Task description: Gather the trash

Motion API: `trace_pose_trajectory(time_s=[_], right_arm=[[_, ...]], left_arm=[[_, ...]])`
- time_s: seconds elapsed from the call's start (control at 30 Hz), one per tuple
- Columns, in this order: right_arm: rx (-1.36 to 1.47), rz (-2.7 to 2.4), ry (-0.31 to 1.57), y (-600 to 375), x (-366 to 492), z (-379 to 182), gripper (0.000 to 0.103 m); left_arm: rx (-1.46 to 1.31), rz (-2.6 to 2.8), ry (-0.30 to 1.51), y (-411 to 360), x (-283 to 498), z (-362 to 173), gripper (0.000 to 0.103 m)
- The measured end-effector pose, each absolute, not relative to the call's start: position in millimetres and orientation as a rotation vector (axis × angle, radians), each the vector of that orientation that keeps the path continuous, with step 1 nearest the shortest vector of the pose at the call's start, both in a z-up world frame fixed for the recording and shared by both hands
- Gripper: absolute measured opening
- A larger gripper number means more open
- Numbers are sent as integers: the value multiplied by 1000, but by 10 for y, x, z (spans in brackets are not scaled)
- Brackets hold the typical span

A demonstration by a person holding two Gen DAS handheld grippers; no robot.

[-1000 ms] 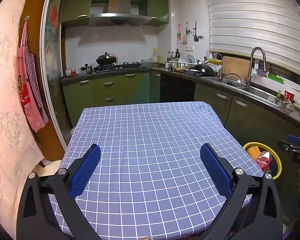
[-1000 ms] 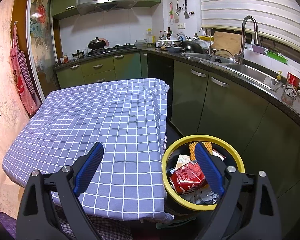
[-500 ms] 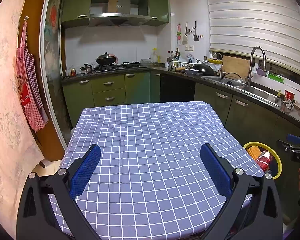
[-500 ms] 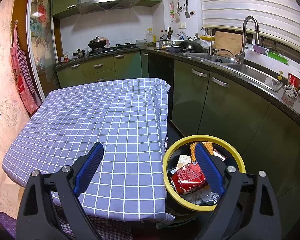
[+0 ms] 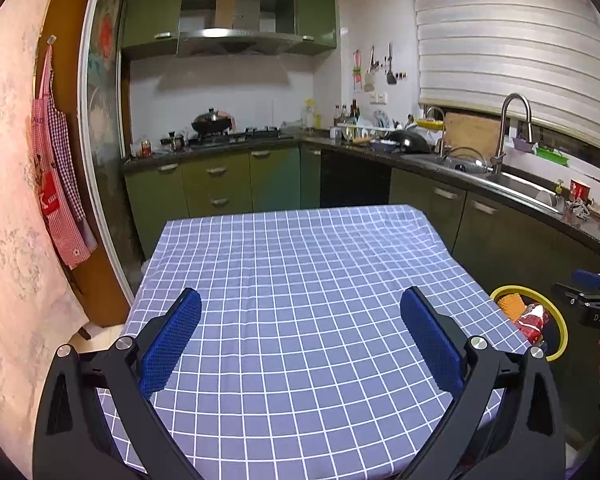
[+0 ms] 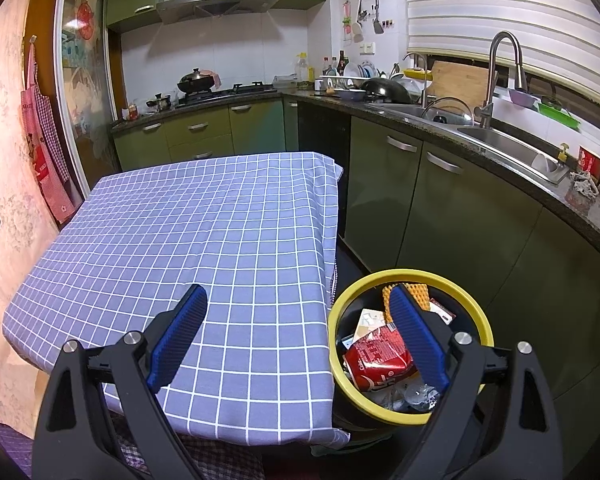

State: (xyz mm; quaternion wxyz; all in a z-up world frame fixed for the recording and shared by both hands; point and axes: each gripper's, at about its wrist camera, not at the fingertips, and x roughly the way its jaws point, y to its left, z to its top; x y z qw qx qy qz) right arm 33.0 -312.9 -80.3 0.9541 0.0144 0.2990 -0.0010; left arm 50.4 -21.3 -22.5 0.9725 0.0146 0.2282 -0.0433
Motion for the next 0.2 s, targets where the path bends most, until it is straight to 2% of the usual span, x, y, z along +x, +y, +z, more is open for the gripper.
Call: trace_pose_trajectory(time_s=[0.2], right_arm=[[-7, 59, 626, -2907, 822, -752, 94]], left_arm=[[19, -52, 533, 9, 1104, -398, 98]])
